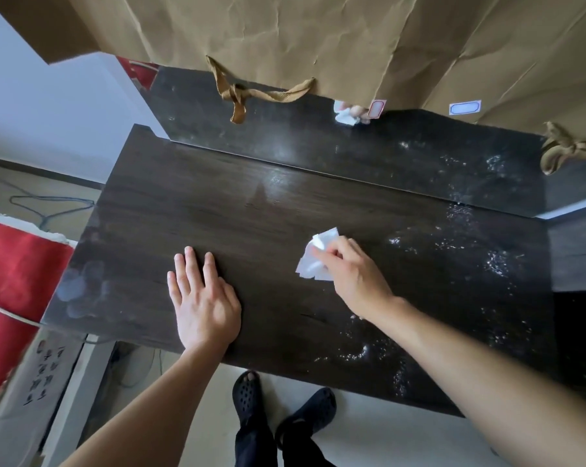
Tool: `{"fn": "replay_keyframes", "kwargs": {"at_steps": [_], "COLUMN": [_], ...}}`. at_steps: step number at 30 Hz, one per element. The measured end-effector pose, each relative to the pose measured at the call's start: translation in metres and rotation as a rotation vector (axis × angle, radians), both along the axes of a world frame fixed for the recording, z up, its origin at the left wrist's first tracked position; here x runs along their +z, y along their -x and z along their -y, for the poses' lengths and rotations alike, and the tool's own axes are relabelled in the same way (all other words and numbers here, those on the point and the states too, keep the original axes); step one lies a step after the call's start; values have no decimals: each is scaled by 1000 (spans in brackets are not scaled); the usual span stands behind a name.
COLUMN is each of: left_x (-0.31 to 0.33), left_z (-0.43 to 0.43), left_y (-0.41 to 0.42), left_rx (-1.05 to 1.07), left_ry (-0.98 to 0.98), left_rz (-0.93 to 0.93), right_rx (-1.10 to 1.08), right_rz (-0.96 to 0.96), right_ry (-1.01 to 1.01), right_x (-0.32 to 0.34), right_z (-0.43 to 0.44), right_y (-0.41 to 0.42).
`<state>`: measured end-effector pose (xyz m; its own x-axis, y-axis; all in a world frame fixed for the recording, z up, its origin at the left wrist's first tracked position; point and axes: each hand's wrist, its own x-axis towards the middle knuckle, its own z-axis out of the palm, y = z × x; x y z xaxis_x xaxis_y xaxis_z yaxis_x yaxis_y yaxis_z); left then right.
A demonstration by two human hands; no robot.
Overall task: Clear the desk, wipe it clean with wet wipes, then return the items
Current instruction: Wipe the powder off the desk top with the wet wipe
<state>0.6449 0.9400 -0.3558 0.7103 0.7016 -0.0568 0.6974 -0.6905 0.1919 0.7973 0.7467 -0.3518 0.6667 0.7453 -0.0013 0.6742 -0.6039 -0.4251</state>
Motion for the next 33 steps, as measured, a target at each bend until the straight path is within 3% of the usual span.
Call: {"fn": "replay_keyframes", "kwargs": {"at_steps": [4,6,9,11,13,14,15,18,20,22,26,29,31,33], "left_x": [-1,-3,-3,-2,-1,-2,-2,-3,-4,-4,-3,-4,-5,-6], "left_z": [-1,-1,0,0,1,1,1,1,0,0,1,1,0,0], "left_y": [0,1,1,0,0,0,0,0,0,1,1,1,1,1], "left_rx": [-3,-6,0,5,7,9,8,-3,-2,1,-4,-4,-3,-6], "left_ry": [11,8,10,12,10,6,0,-13,-19,-17,-19,-19,-19,-17], "left_rz": [-2,10,20,25,29,32,35,37,35,41,49,52,57,60], "right_rx": [-479,-588,-432,-143,42,27,-68,-618,-727,-562,99,339,97,-303], "right_rz": [85,85,40,-34,-99,-113,-113,-40,-3,-48,-100,-158,-123,-109], "right_ry": [110,118,81,42,17,11,-23,-33,-49,-83,-53,-18,-33,-86], "right_x": [8,11,12,13,15,17,17,18,16,22,14,12,14,13], "right_z": [76,94,73,60,64,67,71,84,68,37,19,37,38,34], "right_y": [-81,-86,-28,21,25,11,-8,-69,-70,-27,84,60,11,-35]}}
